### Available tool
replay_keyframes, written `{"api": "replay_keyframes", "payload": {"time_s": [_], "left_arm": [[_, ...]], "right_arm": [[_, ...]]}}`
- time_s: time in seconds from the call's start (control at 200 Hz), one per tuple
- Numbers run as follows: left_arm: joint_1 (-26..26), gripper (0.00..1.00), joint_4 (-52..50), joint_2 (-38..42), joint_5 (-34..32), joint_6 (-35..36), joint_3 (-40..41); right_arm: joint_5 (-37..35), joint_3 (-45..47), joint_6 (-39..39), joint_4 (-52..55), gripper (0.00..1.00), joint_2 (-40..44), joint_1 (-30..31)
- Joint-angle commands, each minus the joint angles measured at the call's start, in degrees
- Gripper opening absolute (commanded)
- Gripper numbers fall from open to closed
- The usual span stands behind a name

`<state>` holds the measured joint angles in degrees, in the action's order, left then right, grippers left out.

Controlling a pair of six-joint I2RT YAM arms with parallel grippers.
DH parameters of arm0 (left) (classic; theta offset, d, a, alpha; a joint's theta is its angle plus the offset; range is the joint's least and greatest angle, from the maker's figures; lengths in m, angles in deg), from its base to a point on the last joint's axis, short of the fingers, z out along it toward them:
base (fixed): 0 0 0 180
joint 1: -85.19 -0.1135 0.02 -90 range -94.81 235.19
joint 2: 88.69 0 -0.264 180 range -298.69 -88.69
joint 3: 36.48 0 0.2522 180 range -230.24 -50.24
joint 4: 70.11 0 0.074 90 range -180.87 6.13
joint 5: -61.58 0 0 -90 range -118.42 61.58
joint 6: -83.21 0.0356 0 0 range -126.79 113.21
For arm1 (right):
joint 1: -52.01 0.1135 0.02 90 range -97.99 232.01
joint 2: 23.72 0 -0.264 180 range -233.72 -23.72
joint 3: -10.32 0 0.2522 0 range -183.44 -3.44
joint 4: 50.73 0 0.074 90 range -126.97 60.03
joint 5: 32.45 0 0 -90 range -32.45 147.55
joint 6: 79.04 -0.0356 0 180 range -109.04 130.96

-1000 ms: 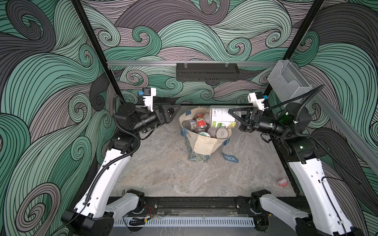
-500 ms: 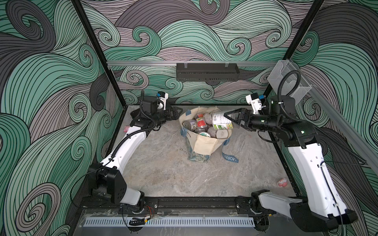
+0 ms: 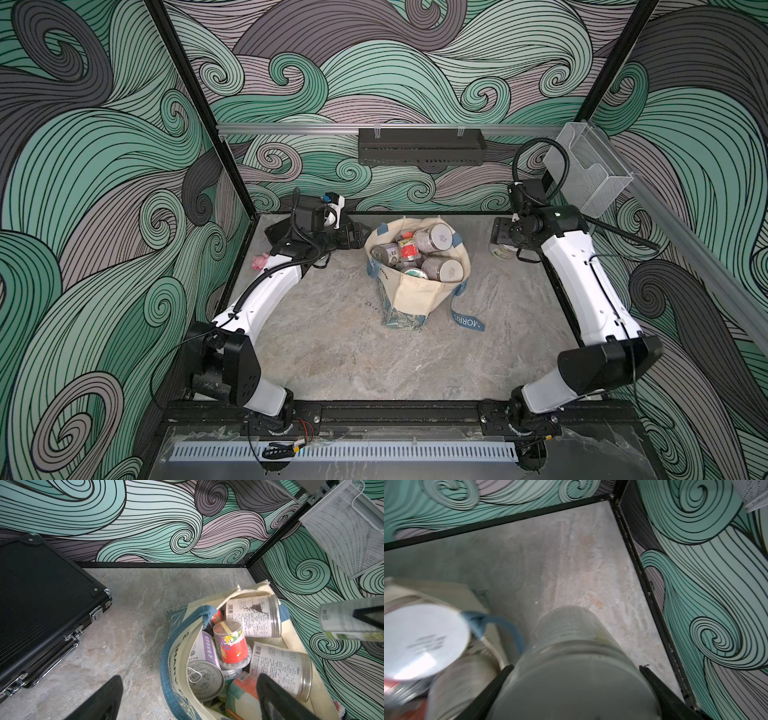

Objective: Take out the seed jars from the canvas bag
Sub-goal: Place the seed jar at the center of the board.

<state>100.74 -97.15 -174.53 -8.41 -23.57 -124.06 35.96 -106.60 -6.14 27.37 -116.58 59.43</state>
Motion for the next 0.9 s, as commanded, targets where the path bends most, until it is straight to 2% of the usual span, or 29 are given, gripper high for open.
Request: {"api": "replay_keyframes", "payload": {"time_s": [0.0, 0.375, 0.565, 0.65, 0.806, 0.896], "left_arm": [[0.5, 0.99, 1.1, -0.3, 1.1, -1.3, 0.0], [0.6, 0.99, 1.8, -1.9, 1.8, -2.0, 0.3], [0.6, 0.99, 2.4, -2.9, 3.3, -3.4, 0.2], [0.7, 0.99, 2.5, -3.6, 4.1, -4.1, 0.0], [1.0, 0.98, 2.8, -4.8, 5.4, -4.9, -0.3], [1.3, 0.99, 2.8, -5.3, 5.8, -5.0, -0.3]], "right_arm": [[-6.1, -1.3, -0.3, -4.5, 0.74, -5.7, -3.6], [-3.8, -9.6, -6.9, -8.5, 0.75, -26.1, -10.0], [1.6, -14.8, -7.7, -8.4, 0.75, -32.6, -12.9], [3.3, -16.7, -7.3, -8.4, 0.79, -34.6, -13.2], [4.4, -17.5, -7.4, -8.3, 0.96, -35.0, -13.9], [4.0, -17.5, -7.3, -7.4, 0.99, -33.9, -14.1]]}}
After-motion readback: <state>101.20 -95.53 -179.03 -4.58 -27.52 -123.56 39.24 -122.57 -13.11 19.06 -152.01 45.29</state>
